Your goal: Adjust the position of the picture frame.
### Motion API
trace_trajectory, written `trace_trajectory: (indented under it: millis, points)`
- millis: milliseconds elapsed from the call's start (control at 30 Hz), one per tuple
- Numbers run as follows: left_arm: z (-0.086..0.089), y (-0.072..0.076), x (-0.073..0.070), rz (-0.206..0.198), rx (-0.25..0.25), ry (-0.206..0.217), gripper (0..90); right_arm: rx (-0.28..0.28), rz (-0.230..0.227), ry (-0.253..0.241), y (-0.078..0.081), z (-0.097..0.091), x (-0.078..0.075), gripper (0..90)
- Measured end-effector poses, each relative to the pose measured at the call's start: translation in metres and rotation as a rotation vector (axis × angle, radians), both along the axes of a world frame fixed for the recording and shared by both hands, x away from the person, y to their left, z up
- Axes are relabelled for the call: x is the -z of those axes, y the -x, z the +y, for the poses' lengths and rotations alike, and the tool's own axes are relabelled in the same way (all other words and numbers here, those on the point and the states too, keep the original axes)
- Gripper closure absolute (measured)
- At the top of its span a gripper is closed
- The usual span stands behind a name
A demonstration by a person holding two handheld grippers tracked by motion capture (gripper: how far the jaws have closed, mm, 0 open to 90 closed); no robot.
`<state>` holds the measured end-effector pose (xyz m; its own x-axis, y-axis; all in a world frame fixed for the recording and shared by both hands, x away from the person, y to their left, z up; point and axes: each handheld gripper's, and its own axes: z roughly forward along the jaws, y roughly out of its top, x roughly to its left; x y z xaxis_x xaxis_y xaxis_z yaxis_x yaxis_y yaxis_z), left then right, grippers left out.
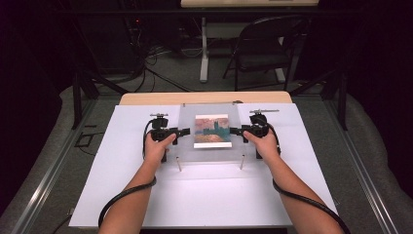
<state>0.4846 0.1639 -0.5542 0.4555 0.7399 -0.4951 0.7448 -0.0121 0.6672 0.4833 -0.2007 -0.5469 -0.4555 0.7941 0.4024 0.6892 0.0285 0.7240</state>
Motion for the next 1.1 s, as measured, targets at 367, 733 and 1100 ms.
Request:
trace_trajectory:
  millis: [367,733,1100]
  points:
    - [-0.0023,-0.0011,0.0001,0.01,0.015,0.0,25.0,0.0,0.019,-0.025,-0.0004,-0.001,0.0017,28.0]
    - [-0.0031,-0.0029,0.0005,0.016,0.015,0.004,24.9,-0.015,0.053,-0.048,-0.0038,-0.0001,0.003,26.9]
    - [-0.0031,-0.0037,0.0006,0.013,0.016,0.001,25.1,-0.02,0.085,-0.079,-0.0066,0.0029,0.0057,25.1]
